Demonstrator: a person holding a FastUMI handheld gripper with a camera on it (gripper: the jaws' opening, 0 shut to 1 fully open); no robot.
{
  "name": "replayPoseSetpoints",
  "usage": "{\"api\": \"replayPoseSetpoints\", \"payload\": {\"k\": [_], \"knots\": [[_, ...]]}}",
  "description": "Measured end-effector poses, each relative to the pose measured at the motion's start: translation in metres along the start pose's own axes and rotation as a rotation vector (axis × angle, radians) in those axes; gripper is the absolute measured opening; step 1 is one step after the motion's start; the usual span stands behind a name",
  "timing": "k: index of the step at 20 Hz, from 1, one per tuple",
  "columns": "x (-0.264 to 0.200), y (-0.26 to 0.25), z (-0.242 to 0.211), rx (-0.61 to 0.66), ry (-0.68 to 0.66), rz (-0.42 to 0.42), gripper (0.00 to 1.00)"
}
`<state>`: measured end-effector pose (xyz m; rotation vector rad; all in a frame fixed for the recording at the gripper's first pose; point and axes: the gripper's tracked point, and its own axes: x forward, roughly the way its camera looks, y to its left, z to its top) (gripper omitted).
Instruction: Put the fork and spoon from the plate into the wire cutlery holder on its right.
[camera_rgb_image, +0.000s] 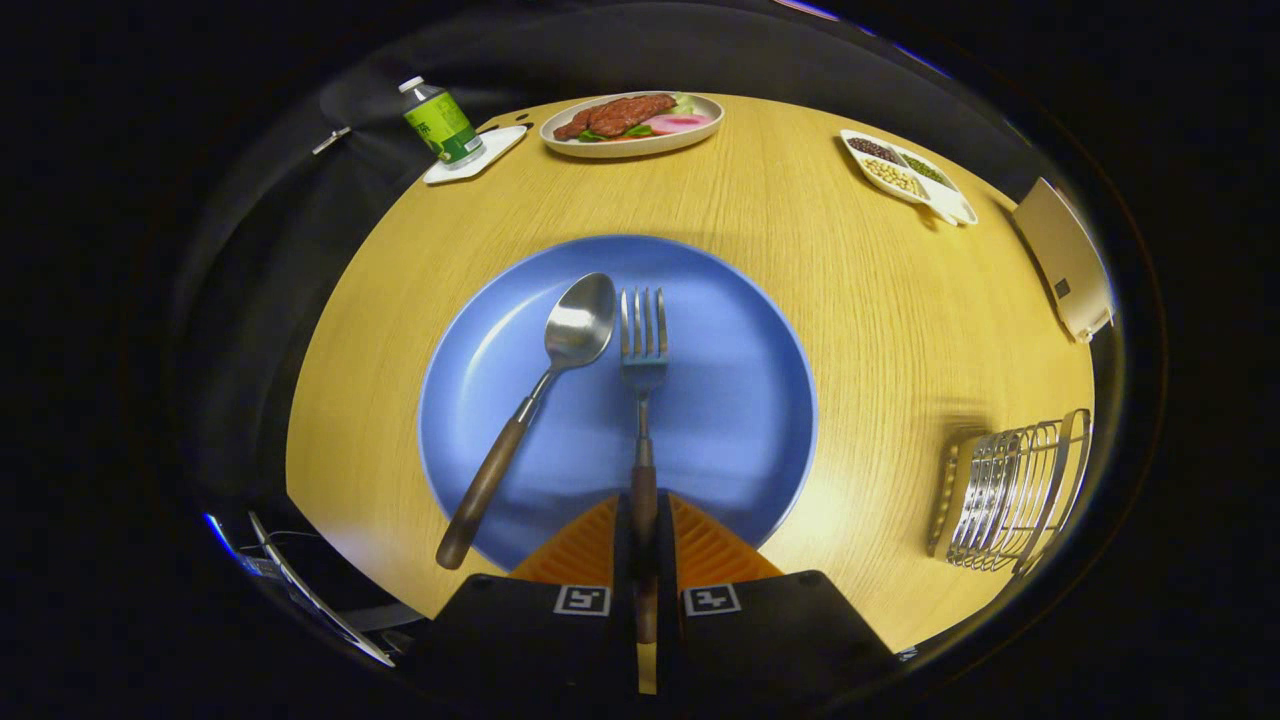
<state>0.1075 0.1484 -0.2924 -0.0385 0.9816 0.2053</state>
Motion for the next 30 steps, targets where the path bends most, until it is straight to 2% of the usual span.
{"api": "replayPoseSetpoints", "payload": {"k": [6,14,21,26,30], "knots": [[-0.02,-0.01,0.006,0.053,0.011,0.089,0.08],[-0.106,-0.05,-0.014,0.018,0.03,0.129,0.08],[-0.181,-0.109,-0.025,-0.151,0.058,0.096,0.08],[-0.211,-0.153,-0.017,-0.335,0.161,0.062,0.08],[-0.225,-0.188,-0.026,-0.378,0.289,0.031,0.08]]}}
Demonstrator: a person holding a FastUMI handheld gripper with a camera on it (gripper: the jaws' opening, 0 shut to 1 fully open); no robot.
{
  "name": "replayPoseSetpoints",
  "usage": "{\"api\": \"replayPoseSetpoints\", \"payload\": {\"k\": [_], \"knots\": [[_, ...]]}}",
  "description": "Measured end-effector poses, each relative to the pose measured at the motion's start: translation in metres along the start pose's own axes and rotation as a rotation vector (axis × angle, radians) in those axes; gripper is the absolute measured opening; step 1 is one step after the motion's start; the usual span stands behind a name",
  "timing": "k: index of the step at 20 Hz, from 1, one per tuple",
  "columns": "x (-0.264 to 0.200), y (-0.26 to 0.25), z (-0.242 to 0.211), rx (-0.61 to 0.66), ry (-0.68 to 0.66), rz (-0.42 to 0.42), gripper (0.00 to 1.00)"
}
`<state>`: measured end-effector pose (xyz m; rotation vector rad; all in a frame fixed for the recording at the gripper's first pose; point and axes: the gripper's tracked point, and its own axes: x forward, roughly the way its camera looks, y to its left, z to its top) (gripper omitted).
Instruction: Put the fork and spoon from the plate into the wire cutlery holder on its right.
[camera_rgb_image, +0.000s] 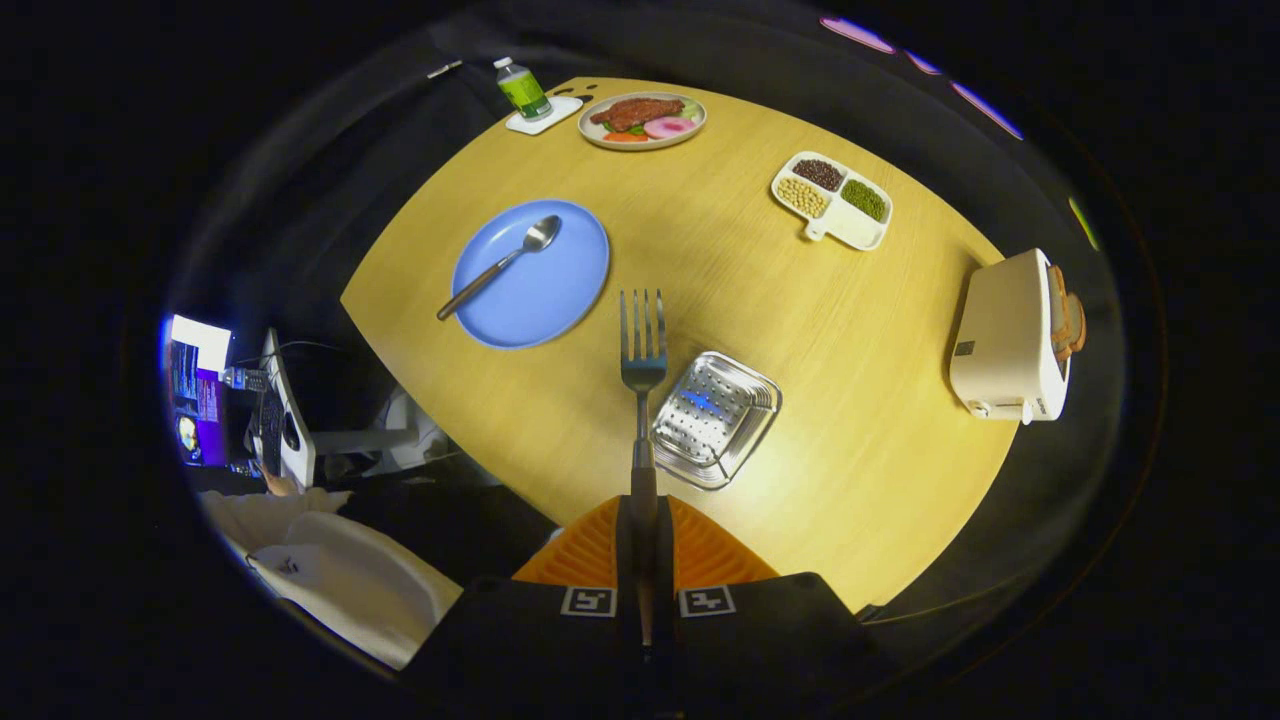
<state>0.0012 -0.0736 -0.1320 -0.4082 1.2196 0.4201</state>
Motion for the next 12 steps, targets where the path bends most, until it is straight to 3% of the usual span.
{"api": "replayPoseSetpoints", "payload": {"k": [6,12], "knots": [[0.009,-0.038,-0.018,-0.053,0.194,-0.043,0.08],[0.039,-0.036,-0.027,0.039,0.364,-0.001,0.08]]}}
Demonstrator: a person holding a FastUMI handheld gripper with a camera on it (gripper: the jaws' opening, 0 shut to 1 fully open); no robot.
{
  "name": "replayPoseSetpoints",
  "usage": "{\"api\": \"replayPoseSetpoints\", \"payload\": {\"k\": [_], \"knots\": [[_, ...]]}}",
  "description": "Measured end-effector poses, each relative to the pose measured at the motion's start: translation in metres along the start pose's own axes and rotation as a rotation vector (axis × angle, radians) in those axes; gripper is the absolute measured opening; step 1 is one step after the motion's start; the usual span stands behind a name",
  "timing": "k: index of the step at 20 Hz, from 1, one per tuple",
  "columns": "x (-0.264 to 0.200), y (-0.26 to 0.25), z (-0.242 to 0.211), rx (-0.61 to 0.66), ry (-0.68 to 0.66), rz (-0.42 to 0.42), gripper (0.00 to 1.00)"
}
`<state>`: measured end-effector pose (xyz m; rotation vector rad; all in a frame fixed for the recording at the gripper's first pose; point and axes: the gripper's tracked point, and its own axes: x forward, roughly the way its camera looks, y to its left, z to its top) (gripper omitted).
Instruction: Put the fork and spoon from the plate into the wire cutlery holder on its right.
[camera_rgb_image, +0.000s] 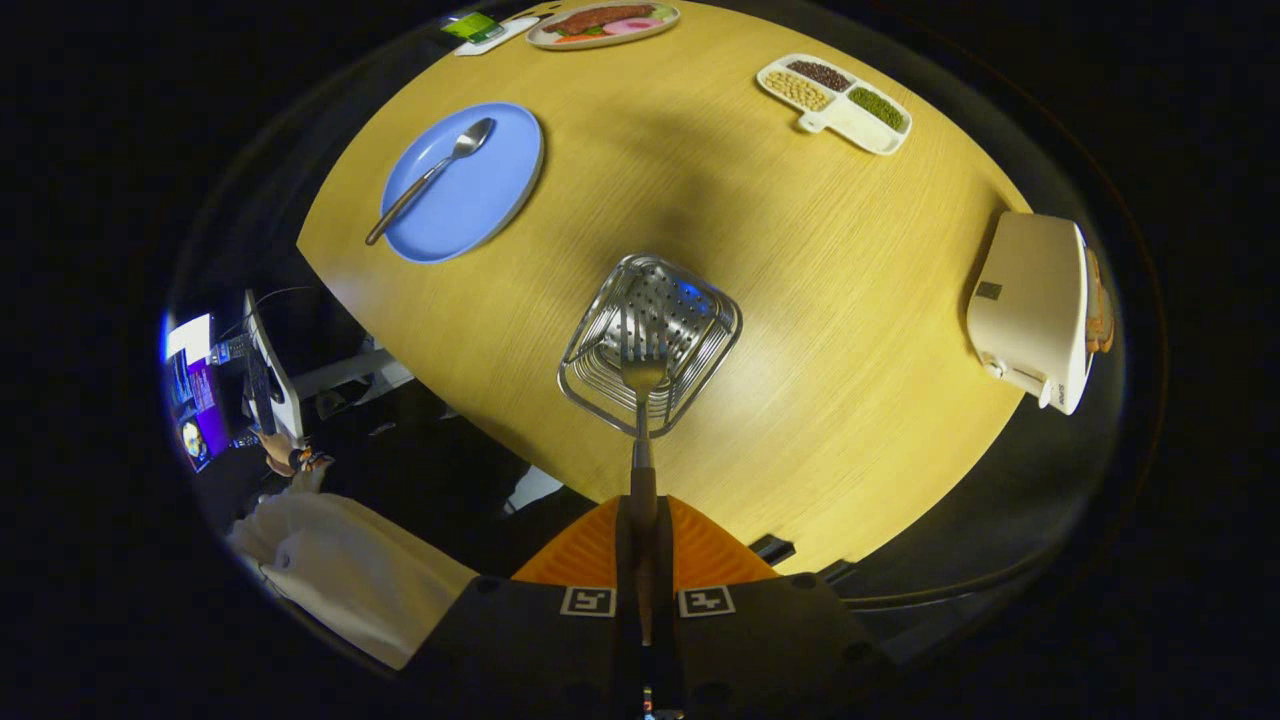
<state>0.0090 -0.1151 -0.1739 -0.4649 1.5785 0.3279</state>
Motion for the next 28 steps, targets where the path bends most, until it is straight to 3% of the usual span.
{"api": "replayPoseSetpoints", "payload": {"k": [13,19,22,25,26,28], "knots": [[0.029,0.0,0.028,0.118,0.099,0.001,0.12],[0.02,0.002,0.041,0.142,0.019,0.016,0.21],[0.006,0.01,0.049,0.154,-0.065,0.05,0.42],[-0.011,0.023,0.052,0.166,-0.167,0.083,0.77],[-0.017,0.029,0.052,0.169,-0.205,0.101,0.78],[-0.029,0.037,0.05,0.179,-0.278,0.113,0.96]]}}
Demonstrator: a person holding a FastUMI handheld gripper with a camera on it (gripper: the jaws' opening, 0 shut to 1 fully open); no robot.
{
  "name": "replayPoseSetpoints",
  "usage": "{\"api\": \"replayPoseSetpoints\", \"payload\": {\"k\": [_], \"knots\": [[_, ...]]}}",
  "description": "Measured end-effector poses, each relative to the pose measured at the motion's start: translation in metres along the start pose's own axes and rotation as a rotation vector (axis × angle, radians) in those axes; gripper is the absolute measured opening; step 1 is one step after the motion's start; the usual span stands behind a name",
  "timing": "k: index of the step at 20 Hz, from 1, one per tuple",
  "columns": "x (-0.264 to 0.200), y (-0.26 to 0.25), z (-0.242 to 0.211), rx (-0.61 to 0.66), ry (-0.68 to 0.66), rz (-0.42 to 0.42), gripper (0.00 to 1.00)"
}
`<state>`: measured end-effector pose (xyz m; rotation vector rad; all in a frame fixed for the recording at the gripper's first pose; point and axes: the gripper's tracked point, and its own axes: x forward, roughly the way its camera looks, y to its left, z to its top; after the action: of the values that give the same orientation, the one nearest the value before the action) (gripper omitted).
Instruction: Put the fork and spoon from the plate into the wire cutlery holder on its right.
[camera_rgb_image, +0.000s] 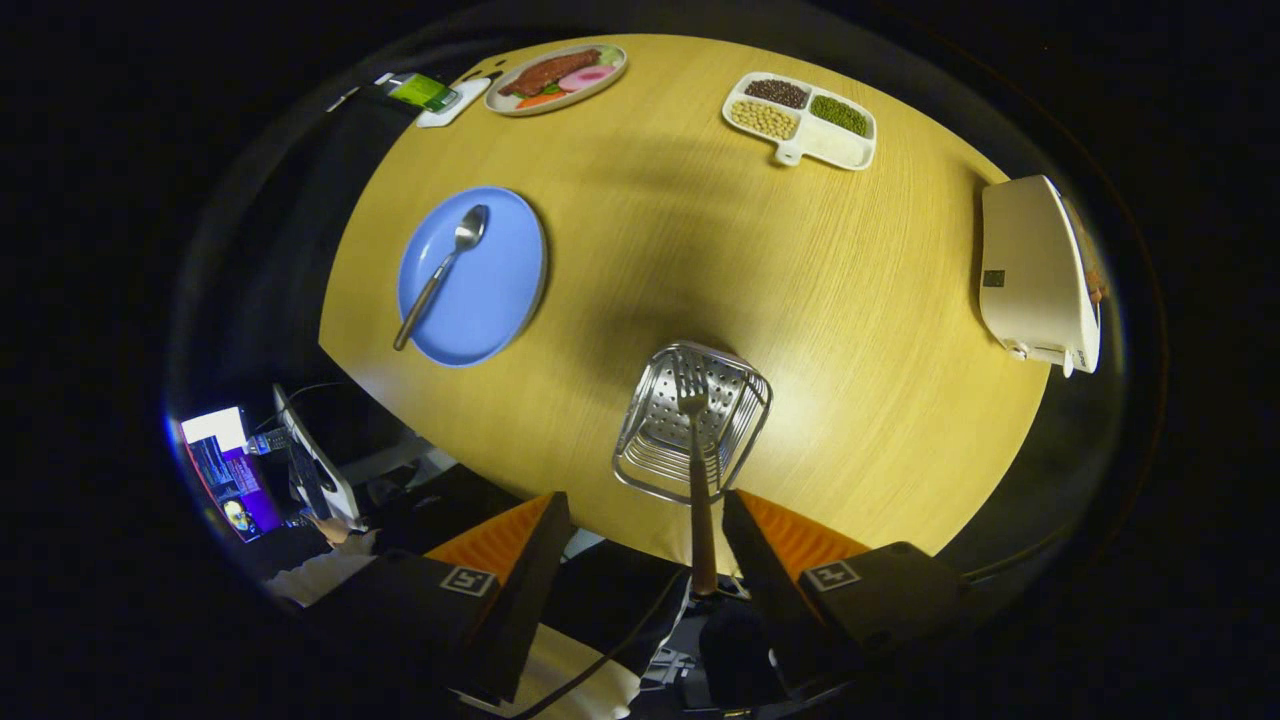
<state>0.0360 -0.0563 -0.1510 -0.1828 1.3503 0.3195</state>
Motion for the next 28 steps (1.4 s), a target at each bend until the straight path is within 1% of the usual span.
{"api": "replayPoseSetpoints", "payload": {"k": [1,6,9,12,15,18,21,25,28], "knots": [[-0.006,0.005,-0.003,0.005,-0.04,0.004,1.0],[-0.037,0.031,-0.004,-0.001,-0.258,0.009,1.0],[-0.049,0.059,0.001,0.017,-0.402,0.036,0.99],[-0.054,0.085,0.012,0.023,-0.533,0.04,0.99],[-0.045,0.117,0.029,0.013,-0.62,0.055,0.99],[-0.022,0.158,0.042,0.025,-0.626,0.108,0.99],[0.012,0.19,0.059,0.042,-0.584,0.14,0.99],[0.045,0.217,0.084,0.03,-0.566,0.128,1.0],[0.077,0.23,0.095,0.041,-0.513,0.124,0.99]]}}
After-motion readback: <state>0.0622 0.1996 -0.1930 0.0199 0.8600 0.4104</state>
